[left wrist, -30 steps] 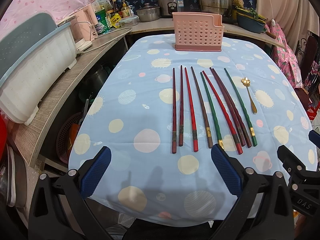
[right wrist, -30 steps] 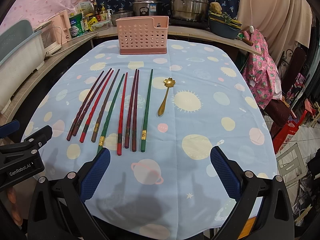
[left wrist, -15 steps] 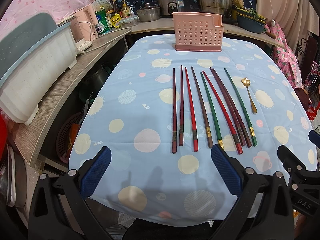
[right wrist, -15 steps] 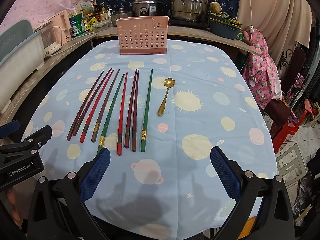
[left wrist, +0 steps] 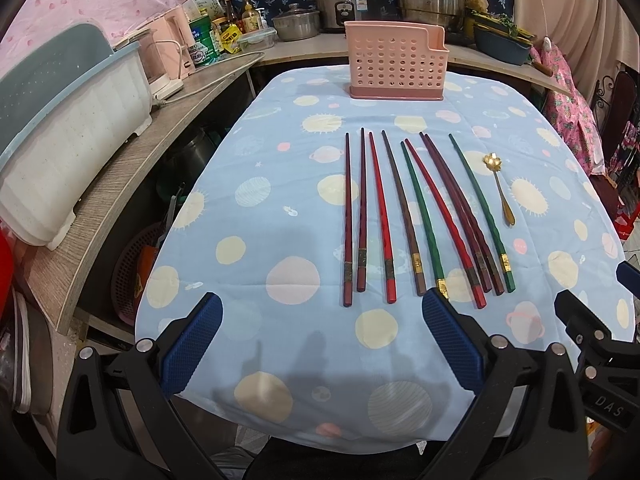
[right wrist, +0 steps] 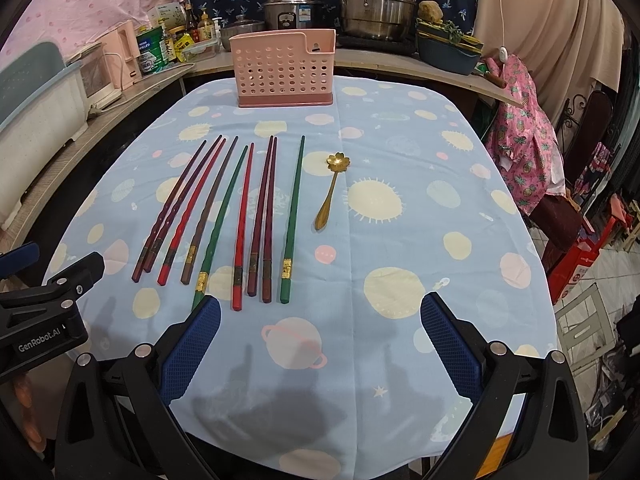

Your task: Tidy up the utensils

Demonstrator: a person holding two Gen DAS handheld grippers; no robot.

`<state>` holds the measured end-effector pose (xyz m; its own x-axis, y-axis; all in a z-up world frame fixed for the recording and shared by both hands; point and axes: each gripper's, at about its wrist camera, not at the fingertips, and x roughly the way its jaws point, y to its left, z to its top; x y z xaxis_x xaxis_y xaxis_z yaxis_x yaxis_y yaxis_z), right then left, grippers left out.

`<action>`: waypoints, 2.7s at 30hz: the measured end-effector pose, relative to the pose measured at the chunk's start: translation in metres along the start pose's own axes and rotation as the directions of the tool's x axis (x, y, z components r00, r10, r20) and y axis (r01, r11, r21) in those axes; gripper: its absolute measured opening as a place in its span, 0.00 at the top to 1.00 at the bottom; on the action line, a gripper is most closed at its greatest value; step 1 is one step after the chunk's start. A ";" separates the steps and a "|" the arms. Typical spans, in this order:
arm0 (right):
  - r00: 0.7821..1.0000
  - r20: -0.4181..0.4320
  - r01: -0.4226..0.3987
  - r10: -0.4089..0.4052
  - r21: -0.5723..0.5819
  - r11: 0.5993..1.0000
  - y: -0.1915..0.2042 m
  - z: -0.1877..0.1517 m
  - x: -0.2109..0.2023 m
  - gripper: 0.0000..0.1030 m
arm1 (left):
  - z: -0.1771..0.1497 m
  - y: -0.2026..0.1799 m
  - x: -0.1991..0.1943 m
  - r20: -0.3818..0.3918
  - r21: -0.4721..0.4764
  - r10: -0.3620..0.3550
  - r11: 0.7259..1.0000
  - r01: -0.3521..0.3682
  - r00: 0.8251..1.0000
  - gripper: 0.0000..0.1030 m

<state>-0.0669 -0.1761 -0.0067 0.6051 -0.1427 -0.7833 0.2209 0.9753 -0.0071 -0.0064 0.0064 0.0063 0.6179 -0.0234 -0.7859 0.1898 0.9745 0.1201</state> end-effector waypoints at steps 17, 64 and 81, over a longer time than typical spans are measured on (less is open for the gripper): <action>1.000 -0.025 0.007 -0.005 0.054 0.999 -0.018 0.013 0.029 0.07 | 0.010 0.037 0.072 -0.114 -0.117 -0.062 0.992 0.048 0.992 0.12; 0.986 -0.104 -0.106 0.128 0.199 0.974 -0.041 0.056 0.123 0.90 | 0.014 0.038 0.094 -0.208 -0.174 -0.170 0.976 0.134 0.963 0.92; 0.993 0.036 -0.116 0.111 0.211 0.971 -0.070 0.104 0.068 0.98 | 0.091 0.075 0.023 0.031 -0.260 -0.164 0.951 0.167 0.986 0.93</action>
<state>0.0380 -0.2718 0.0050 0.6530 -0.0392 -0.7563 0.3053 0.9276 0.2155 0.0916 0.0587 0.0520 0.6016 -0.1899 -0.7759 0.0853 0.9810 -0.1740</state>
